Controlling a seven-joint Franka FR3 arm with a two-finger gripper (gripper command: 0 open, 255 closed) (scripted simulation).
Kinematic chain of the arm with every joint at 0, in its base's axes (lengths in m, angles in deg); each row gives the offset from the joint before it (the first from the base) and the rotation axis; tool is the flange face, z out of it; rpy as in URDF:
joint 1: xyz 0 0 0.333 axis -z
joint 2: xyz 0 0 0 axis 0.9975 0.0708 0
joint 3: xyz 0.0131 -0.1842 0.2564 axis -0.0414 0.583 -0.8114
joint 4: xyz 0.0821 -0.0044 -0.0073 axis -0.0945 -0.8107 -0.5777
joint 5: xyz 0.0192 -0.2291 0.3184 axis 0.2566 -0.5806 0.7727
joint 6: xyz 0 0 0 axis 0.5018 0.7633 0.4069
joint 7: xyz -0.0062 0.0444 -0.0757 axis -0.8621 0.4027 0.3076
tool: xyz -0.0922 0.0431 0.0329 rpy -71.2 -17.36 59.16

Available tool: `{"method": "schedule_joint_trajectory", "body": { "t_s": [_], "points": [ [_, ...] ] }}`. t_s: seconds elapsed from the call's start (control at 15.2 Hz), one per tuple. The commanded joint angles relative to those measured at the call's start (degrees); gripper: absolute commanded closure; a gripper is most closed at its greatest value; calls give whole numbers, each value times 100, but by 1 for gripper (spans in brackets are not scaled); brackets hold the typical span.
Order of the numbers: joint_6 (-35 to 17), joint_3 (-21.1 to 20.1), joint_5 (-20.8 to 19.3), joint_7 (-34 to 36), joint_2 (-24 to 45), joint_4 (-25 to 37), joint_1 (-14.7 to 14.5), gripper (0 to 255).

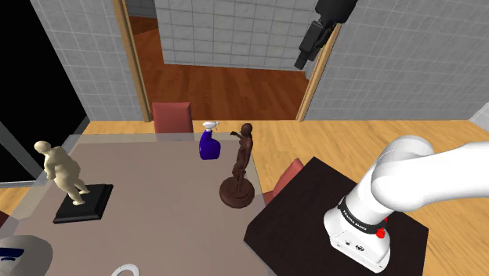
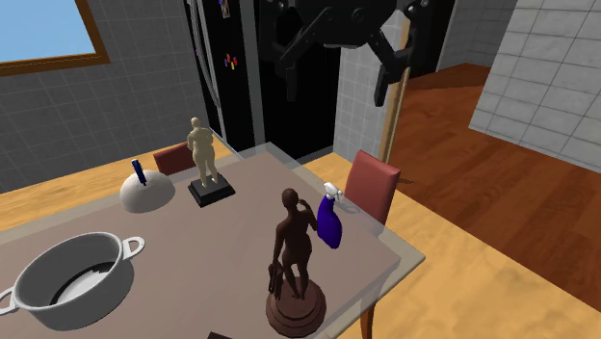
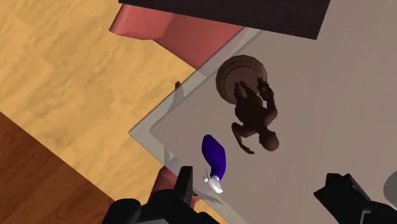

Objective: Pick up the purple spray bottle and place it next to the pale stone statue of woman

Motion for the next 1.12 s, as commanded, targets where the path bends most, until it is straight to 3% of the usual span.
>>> {"method": "schedule_joint_trajectory", "body": {
  "t_s": [0.0,0.53,1.06],
  "points": [
    [0,0,0,0,0,0,0,0],
    [-1873,560,28,-1147,178,-1422,-203,0],
    [-3863,1251,297,-2505,1215,-2166,-577,0]
  ]
}}
